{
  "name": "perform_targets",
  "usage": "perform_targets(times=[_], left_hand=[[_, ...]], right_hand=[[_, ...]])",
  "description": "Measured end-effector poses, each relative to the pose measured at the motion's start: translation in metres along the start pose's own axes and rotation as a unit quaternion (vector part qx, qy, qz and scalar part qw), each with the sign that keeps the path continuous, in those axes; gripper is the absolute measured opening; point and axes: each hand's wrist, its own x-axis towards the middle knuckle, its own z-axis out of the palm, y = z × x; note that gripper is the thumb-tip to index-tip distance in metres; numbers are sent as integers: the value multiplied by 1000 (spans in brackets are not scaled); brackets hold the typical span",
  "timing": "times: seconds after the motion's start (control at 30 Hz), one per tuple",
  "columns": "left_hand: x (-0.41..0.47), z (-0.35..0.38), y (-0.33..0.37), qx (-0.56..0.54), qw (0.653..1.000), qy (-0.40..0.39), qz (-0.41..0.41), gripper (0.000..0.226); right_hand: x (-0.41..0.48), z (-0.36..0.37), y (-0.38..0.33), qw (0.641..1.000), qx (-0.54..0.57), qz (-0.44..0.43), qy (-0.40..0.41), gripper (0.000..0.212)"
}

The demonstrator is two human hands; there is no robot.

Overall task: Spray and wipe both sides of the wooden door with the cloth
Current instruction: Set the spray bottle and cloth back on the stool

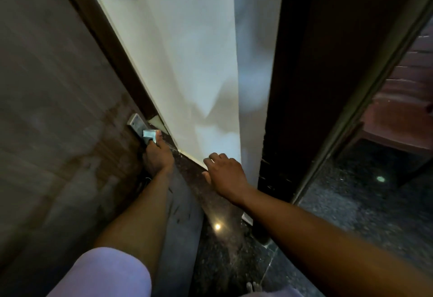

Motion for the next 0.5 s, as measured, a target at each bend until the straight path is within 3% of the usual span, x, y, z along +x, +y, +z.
perform_targets(times=[0.33, 0.5], left_hand=[[-76, -6, 22, -4, 994, -91, 54, 60], [-119, -7, 36, -4, 989, -139, 59, 59]], right_hand=[[-91, -6, -1, 991, 11, 115, -61, 39], [-144, -10, 18, 971, 33, 162, -171, 35]])
